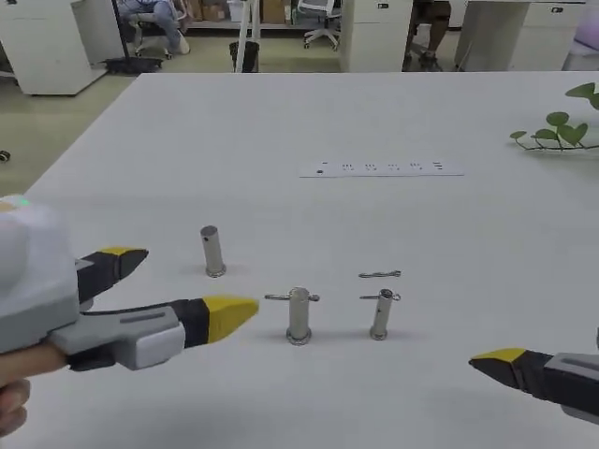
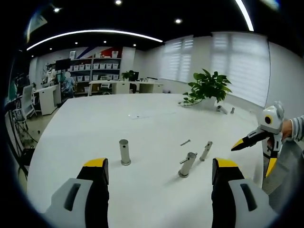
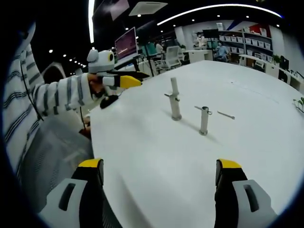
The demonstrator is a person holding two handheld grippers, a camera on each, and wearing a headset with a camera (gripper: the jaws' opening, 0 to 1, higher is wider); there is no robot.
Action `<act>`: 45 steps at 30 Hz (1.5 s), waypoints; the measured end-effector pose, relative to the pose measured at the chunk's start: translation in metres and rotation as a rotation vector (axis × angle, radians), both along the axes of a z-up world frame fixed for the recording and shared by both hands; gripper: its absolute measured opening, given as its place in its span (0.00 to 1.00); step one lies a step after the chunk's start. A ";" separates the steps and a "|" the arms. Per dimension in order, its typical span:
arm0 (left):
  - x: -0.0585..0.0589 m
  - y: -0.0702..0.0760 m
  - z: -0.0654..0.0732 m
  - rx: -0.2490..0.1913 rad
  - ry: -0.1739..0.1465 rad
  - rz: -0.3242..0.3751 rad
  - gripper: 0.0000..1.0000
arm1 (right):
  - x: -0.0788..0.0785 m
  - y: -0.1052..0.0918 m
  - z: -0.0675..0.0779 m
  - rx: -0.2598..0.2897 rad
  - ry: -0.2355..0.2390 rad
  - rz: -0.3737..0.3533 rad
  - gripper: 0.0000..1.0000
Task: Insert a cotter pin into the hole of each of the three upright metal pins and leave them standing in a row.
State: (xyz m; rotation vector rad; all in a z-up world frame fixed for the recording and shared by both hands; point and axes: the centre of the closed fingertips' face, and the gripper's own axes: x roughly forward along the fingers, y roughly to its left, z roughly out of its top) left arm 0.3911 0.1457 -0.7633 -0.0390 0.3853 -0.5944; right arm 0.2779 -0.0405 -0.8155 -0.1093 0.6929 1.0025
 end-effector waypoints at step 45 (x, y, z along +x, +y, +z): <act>0.079 0.014 -0.021 0.095 -0.039 0.134 0.58 | 0.004 -0.004 -0.006 -0.020 0.010 -0.014 0.97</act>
